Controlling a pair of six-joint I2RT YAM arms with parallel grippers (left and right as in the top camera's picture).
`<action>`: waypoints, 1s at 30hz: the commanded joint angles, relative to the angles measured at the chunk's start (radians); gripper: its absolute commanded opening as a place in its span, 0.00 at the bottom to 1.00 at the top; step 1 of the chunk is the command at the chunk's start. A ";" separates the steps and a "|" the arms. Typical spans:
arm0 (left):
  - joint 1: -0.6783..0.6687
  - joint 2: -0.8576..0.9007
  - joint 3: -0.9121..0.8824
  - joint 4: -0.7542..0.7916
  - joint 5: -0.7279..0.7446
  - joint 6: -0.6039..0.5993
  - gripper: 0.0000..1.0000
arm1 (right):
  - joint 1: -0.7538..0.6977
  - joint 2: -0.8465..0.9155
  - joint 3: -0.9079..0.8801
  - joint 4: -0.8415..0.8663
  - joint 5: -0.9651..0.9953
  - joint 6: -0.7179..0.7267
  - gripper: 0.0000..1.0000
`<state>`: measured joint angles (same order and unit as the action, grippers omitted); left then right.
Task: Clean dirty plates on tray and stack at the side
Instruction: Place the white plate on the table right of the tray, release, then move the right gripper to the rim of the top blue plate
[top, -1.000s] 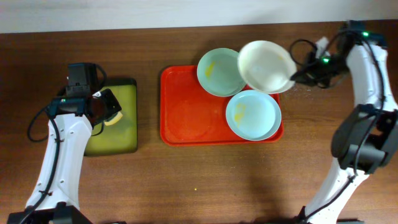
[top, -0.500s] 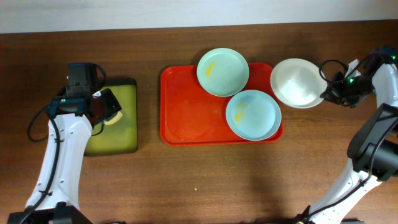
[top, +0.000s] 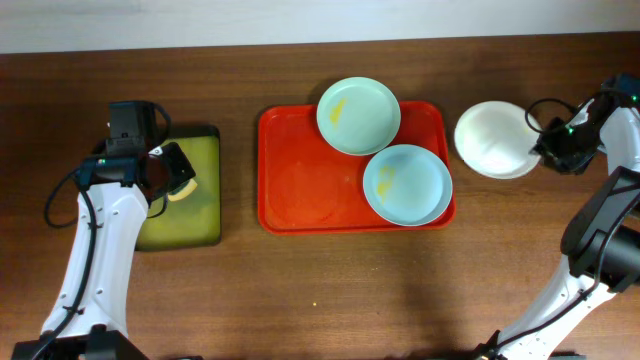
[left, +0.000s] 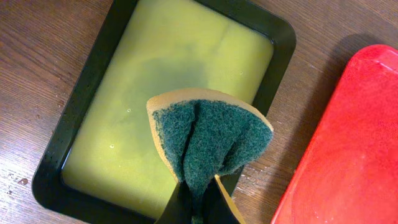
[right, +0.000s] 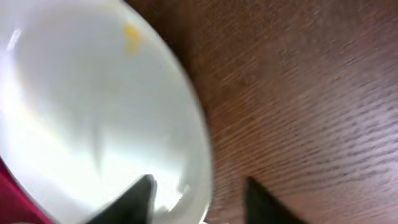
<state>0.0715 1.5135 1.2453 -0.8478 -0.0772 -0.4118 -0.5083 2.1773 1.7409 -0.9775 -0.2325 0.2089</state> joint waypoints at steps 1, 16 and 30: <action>0.003 0.003 0.000 0.006 0.011 -0.010 0.00 | -0.003 -0.031 0.000 -0.056 -0.047 0.011 0.75; 0.003 0.003 0.000 -0.023 0.011 -0.009 0.00 | 0.395 -0.443 0.000 -0.232 0.007 0.174 0.99; 0.003 0.003 0.000 -0.026 0.011 -0.009 0.00 | 0.782 -0.312 -0.008 -0.125 0.022 0.174 0.99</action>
<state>0.0715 1.5135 1.2453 -0.8730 -0.0772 -0.4118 0.2382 1.8454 1.7348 -1.1255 -0.2283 0.3714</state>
